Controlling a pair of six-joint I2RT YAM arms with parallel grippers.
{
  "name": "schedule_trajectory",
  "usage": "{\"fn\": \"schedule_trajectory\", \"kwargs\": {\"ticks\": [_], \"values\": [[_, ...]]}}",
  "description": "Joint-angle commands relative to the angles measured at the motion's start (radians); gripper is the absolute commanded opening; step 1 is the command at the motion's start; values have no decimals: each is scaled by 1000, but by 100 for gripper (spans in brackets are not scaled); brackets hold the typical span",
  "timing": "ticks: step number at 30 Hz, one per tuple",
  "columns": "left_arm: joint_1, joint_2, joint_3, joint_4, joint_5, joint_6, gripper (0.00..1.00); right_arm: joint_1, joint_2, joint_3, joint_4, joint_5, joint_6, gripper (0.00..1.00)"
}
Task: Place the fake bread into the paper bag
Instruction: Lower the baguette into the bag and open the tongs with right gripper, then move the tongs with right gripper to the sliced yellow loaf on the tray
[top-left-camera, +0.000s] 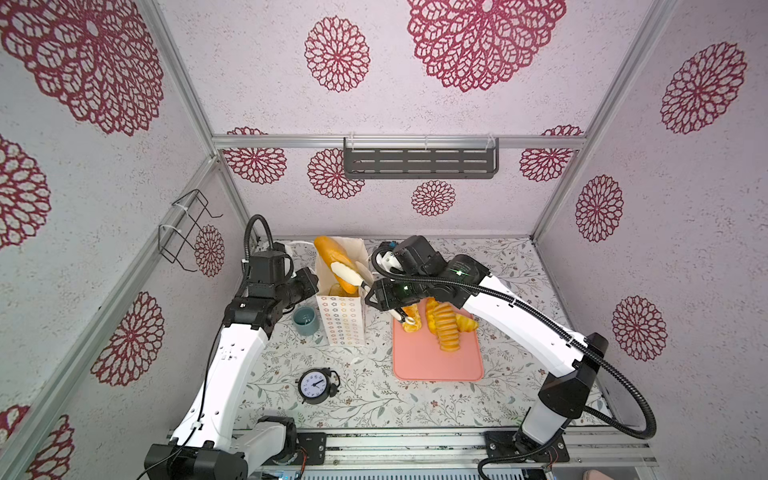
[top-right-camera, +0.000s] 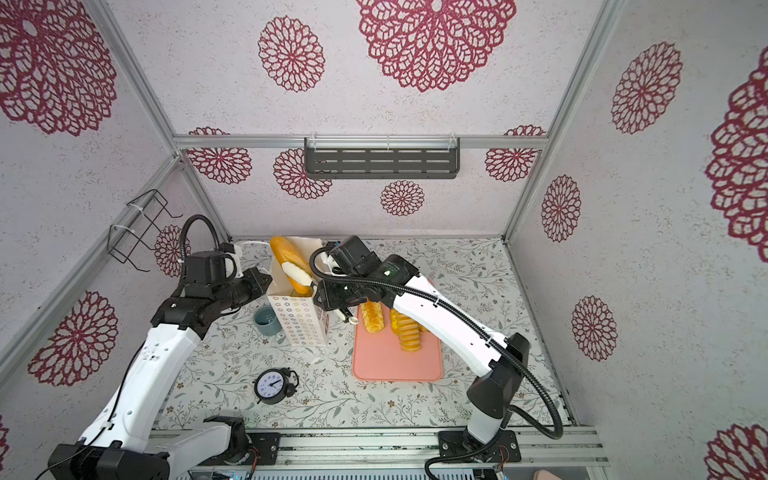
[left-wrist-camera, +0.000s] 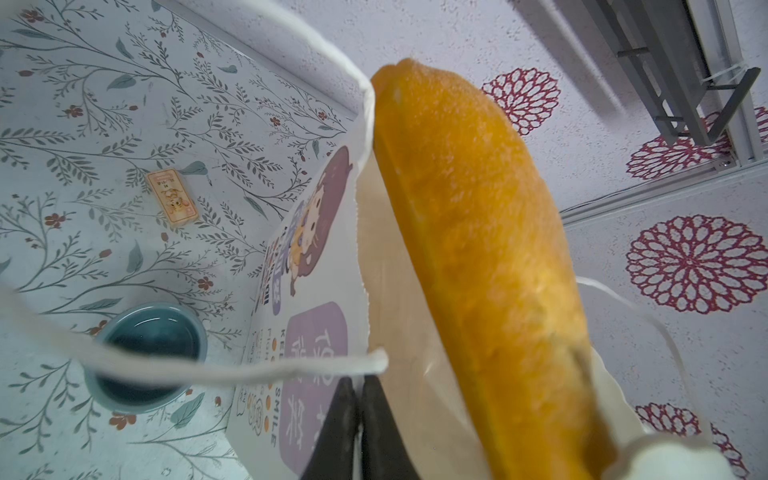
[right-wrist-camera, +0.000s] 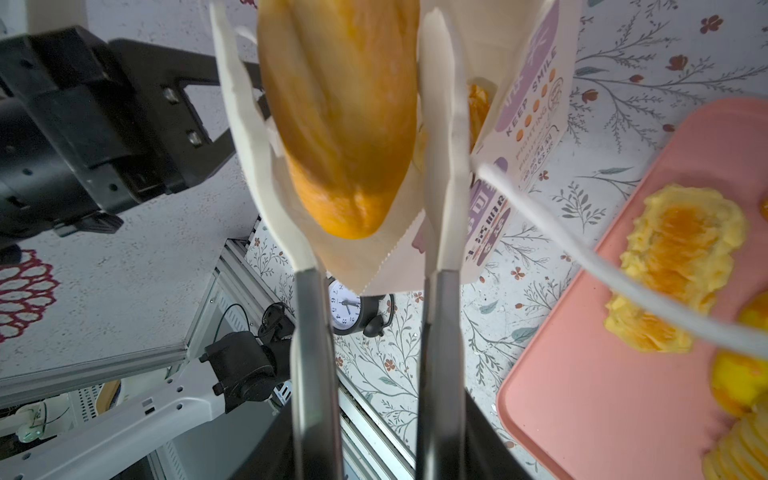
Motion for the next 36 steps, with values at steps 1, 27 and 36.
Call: {"fn": "schedule_trajectory", "kwargs": {"ticks": [1,27,36], "values": [[-14,2,9,10,2,3,8,2,-60,50,40,35,-14,48],[-14,27,36,10,10,13,31,-148,-448,-237,-151,236,-2,47],[-15,38,45,22,21,16,51,-206,-611,-575,-284,267,47,46]]}}
